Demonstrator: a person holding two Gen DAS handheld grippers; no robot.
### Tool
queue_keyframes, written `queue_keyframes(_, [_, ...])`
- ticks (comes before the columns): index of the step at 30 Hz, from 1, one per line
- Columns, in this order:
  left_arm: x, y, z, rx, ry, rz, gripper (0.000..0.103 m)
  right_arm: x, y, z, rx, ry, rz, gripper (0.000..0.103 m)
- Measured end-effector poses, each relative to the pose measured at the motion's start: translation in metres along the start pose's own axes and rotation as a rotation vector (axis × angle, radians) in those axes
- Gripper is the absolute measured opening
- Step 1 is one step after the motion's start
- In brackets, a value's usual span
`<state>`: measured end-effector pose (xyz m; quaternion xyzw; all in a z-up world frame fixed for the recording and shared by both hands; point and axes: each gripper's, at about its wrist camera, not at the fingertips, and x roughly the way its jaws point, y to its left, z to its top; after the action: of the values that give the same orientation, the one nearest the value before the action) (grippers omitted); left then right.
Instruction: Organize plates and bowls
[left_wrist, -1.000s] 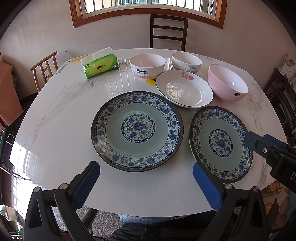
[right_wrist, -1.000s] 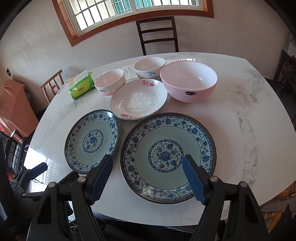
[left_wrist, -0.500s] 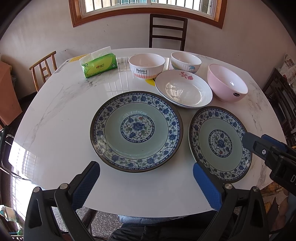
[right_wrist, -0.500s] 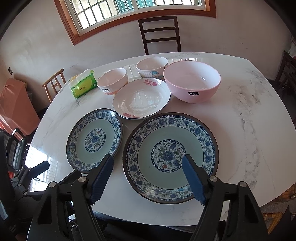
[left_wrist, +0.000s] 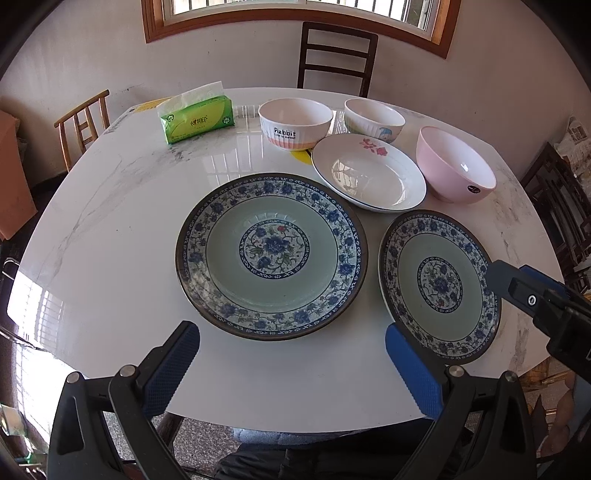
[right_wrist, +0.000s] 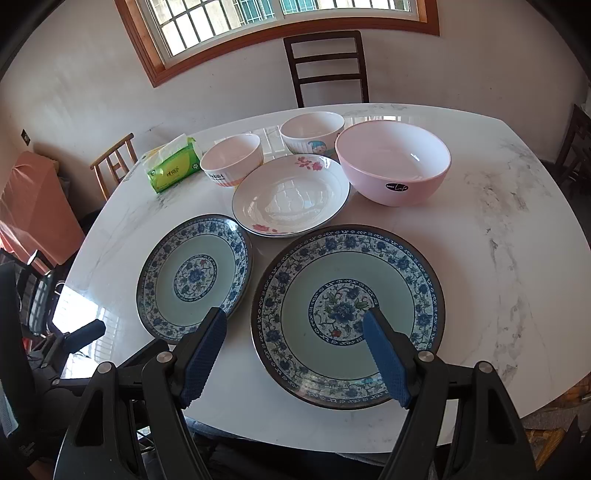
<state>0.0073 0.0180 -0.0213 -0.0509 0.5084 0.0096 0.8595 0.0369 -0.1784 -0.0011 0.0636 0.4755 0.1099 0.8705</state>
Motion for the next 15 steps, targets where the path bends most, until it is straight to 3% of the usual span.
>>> queue_keyframes(7, [0.001, 0.03, 0.01, -0.087, 0.01, -0.119, 0.103, 0.003, 0.003, 0.006, -0.017, -0.006, 0.064, 0.074])
queue_keyframes(15, [0.007, 0.074, 0.03, -0.179, 0.027, -0.216, 0.103, 0.024, 0.002, 0.018, 0.007, 0.07, 0.241, 0.074])
